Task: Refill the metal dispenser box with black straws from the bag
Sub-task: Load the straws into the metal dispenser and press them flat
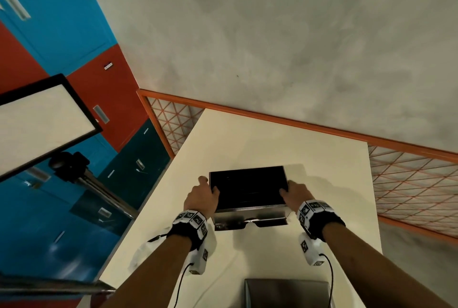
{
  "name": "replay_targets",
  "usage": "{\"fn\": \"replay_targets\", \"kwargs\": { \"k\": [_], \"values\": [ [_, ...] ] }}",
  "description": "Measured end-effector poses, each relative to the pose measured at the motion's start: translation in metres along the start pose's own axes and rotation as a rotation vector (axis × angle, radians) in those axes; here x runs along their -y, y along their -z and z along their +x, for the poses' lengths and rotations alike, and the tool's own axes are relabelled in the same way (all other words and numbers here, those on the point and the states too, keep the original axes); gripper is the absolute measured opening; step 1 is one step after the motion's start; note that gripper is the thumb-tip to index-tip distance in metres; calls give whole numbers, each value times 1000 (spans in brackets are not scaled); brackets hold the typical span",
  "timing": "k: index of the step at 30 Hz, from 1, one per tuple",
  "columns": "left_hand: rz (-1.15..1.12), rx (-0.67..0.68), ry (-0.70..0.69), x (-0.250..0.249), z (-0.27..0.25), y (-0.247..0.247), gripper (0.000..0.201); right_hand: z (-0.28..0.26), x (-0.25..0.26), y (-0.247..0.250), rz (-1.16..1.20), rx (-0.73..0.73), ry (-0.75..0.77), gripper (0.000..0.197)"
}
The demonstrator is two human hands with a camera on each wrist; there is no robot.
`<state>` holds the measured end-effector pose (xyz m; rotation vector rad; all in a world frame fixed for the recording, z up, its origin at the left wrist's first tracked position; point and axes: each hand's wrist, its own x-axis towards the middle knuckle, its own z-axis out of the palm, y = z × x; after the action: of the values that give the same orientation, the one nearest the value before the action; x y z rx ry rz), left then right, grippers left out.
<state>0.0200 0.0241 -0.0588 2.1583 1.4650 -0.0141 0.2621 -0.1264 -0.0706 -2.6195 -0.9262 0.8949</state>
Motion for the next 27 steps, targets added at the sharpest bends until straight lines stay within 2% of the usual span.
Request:
{"fn": "replay_targets", "kwargs": {
  "k": [2, 4, 9, 12, 15, 21, 24, 27],
  "values": [
    [58, 108, 20, 1, 7, 1, 33, 6, 4, 1, -71, 22, -3, 27],
    [96, 146, -7, -7, 14, 8, 30, 7, 12, 10, -97, -6, 27, 20],
    [78, -28, -137, -15, -10, 13, 24, -24, 4, 15, -105, -219, 141, 14],
    [39, -35, -120, -9, -21, 6, 24, -38, 2, 18, -149, -179, 178, 12],
    [-31, -36, -62, -13, -15, 4, 21, -32, 20, 41, -222, -157, 157, 9],
    [-171, -39, 116, 20, -30, -8, 24, -62, 75, 39, -442, -253, 333, 28],
    [-187, -63, 96, 21, -30, -3, 20, -53, 68, 38, -354, -232, 304, 16],
    [-81, -53, 26, 22, -24, 0, 19, -43, 50, 29, -283, -166, 249, 11]
  ]
}}
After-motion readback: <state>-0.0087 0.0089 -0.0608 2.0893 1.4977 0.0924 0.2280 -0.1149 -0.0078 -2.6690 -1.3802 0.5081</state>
